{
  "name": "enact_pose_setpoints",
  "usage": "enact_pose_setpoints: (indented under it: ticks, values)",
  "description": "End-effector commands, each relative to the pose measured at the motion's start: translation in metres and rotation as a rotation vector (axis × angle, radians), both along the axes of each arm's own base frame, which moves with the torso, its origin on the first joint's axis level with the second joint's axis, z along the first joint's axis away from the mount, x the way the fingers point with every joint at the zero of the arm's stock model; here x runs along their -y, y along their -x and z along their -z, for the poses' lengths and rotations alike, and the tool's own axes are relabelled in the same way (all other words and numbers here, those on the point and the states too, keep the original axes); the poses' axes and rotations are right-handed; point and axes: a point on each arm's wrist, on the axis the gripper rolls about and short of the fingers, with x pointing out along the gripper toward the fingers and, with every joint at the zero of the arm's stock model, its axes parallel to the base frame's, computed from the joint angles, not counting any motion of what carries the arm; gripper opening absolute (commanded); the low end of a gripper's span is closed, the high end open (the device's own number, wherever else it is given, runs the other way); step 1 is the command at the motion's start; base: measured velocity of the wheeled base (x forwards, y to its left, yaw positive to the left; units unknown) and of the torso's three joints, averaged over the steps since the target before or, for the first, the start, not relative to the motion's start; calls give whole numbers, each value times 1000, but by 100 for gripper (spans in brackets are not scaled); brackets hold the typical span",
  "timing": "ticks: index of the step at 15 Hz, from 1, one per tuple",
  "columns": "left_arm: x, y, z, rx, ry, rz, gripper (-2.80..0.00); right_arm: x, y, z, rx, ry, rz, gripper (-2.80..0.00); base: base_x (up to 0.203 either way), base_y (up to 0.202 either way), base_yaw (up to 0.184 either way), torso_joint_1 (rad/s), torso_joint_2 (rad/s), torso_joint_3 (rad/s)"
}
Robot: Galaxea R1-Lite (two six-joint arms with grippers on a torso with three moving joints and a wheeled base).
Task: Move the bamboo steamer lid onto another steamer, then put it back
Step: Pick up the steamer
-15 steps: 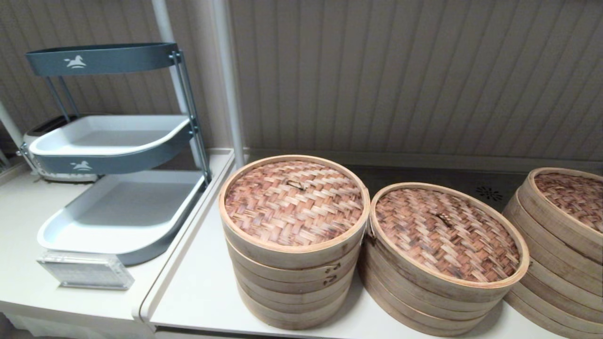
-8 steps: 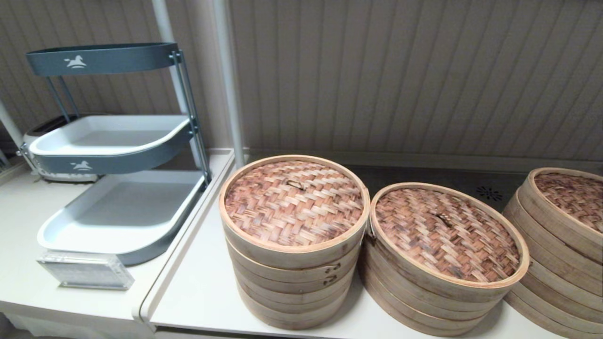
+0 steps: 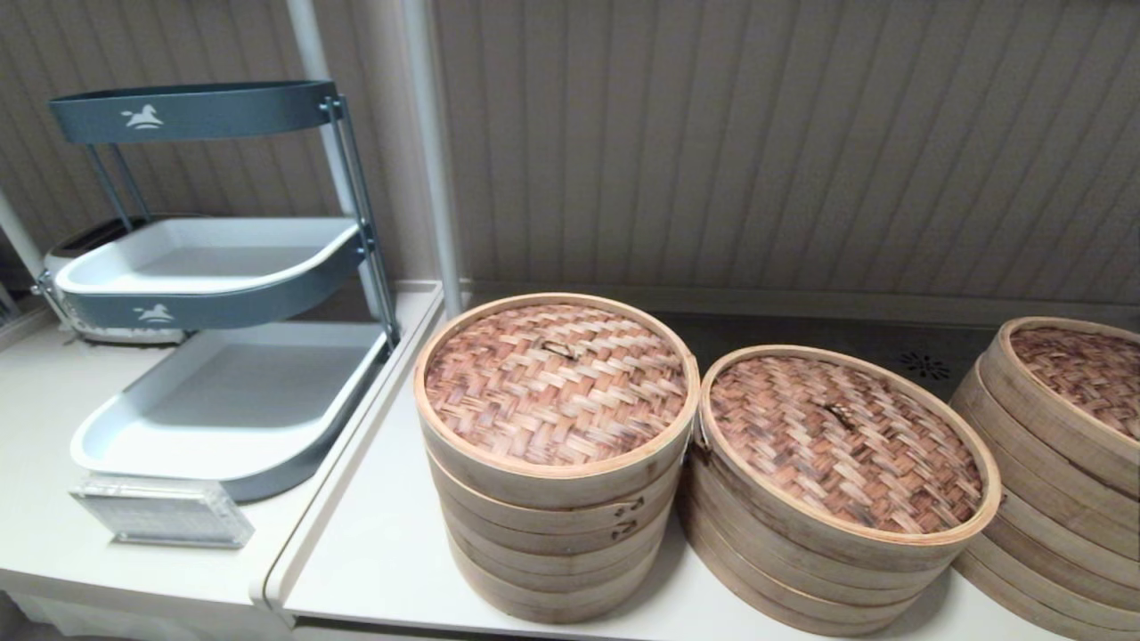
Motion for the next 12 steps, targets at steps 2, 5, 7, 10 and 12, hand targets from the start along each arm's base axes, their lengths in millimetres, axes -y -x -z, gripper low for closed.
enact_pose_setpoints:
  ticks: [2,5,7,10,12]
  values:
    - [0,-2,8,-27,-1,0,-280,0,-2,7,-30,1,1,-280,0,0,0,0,0,0]
    - [0,-2,8,-27,-1,0,-280,0,-2,7,-30,-1,1,-280,0,0,0,0,0,0]
    - [0,-2,8,-27,-1,0,-280,0,-2,7,-30,-1,1,-280,0,0,0,0,0,0]
    - [0,-2,8,-27,-1,0,-280,0,-2,7,-30,1,1,-280,0,0,0,0,0,0]
    - [0,-2,8,-27,-1,0,-280,0,-2,7,-30,1,1,-280,0,0,0,0,0,0]
